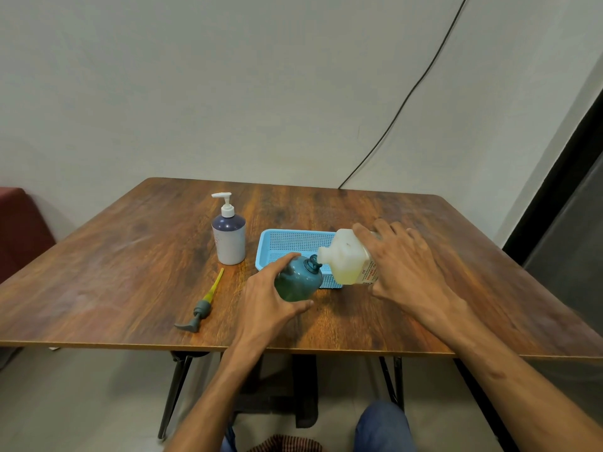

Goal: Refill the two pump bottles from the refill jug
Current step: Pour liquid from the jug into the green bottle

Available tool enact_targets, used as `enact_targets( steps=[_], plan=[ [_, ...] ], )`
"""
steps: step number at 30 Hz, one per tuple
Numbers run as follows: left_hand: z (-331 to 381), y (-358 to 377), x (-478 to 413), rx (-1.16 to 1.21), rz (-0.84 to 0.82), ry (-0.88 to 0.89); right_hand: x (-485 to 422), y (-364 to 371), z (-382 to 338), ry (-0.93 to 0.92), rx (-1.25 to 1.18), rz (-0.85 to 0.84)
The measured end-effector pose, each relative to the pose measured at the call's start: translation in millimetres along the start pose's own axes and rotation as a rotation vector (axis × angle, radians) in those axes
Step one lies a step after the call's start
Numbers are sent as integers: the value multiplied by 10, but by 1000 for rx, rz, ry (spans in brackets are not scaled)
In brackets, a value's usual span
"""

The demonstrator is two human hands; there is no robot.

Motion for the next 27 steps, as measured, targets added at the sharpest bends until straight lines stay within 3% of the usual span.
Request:
enact_targets(
  steps=[27],
  plan=[
    [-56,2,15,4,11,-11,12,-5,-39,-3,8,-2]
  ],
)
Point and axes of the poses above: each hand's wrist, its own x-axis away from the middle knuckle, its own y-axis out of the palm, z = x × y, the point moved 9 cm from there along -x, towards the middle knuckle, and after that the axes turned 9 degrees about -z, right-handed, at the moved point
